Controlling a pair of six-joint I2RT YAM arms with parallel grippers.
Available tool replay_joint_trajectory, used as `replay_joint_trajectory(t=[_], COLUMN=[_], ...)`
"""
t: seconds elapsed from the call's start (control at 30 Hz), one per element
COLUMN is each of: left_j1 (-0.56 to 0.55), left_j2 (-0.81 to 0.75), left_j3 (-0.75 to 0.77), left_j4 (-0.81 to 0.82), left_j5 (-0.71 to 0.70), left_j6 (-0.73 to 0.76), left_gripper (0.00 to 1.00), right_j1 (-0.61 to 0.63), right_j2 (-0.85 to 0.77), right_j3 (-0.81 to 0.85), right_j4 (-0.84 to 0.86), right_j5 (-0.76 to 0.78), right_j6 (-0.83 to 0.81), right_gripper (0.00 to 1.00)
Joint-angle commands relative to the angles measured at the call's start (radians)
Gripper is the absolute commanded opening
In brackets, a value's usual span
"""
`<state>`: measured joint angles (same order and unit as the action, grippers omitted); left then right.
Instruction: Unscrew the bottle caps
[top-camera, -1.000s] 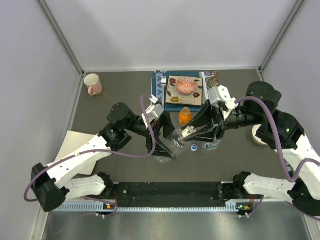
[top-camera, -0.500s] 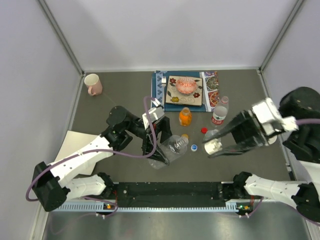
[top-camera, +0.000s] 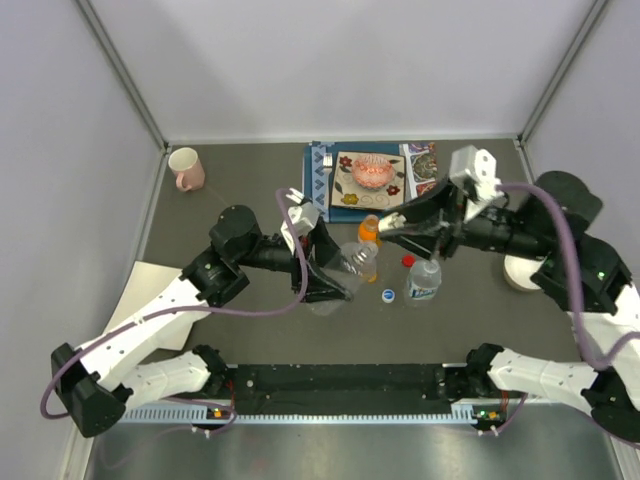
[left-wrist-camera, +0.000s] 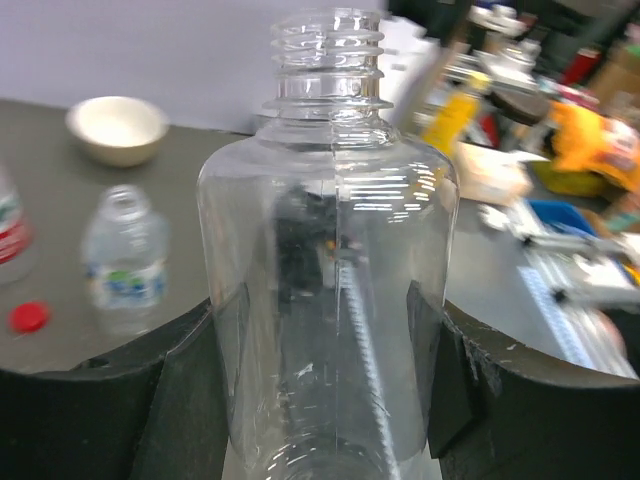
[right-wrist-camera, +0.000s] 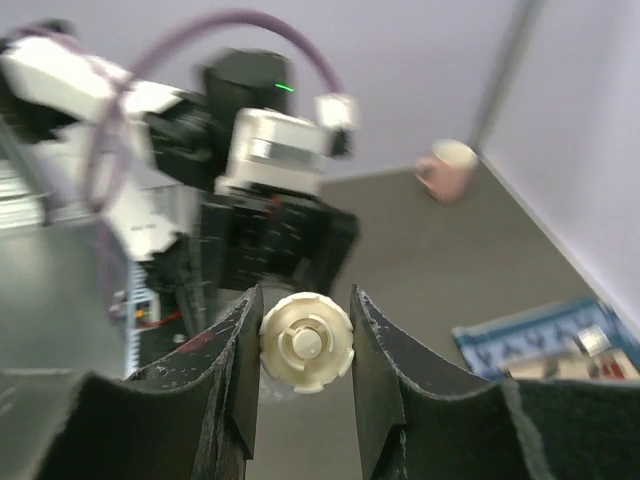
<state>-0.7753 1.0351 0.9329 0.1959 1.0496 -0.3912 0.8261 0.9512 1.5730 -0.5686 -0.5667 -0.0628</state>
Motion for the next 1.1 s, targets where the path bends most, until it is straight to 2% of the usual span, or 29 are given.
replay_joint_trajectory(t=[0.0, 0.07, 0.27, 0.33, 0.47, 0.53, 0.63, 0.87, 1.07], left_j1=[0.011, 0.011, 0.011, 0.01, 0.011, 0.011, 0.011, 0.011, 0.011], left_j2=[-0.066, -0.101, -0.222, -0.256, -0.366, -0.4, -0.466, -0.616, -0.661], left_j3=[0.038, 0.027, -0.054, -0.088, -0.135, -0.154, -0.172, -0.218, -0.21], left_j4=[-0.222, -0.257, -0.27, -0.268, -0.268, -0.268, -0.273, -0.302, -0.345], left_j5=[-0.414, -0.518, -0.879, -0.995, -1.126, -1.154, -1.185, -1.264, -1.283], left_j6=[0.231, 0.271, 0.305, 0.31, 0.311, 0.311, 0.305, 0.307, 0.316], left_gripper=[0.4, 0.4, 0.46, 0.47, 0.47, 0.47, 0.47, 0.48, 0.49], right_j1=[-0.005, -0.005, 0.002, 0.024, 0.135, 0.207, 0.243, 0.245, 0.245], right_j2=[-0.002, -0.022, -0.037, -0.04, -0.01, 0.03, 0.101, 0.268, 0.46], right_j3=[-0.083, -0.123, -0.272, -0.31, -0.413, -0.424, -0.465, -0.62, -0.624], right_j4=[0.075, 0.107, 0.125, 0.139, 0.187, 0.188, 0.222, 0.352, 0.417], right_j5=[0.422, 0.529, 0.649, 0.662, 0.753, 0.79, 0.814, 0.795, 0.762], right_j6=[0.084, 0.109, 0.188, 0.208, 0.221, 0.219, 0.259, 0.405, 0.446], right_gripper=[0.0, 0.0, 0.0, 0.0, 0.0, 0.0, 0.0, 0.0, 0.0])
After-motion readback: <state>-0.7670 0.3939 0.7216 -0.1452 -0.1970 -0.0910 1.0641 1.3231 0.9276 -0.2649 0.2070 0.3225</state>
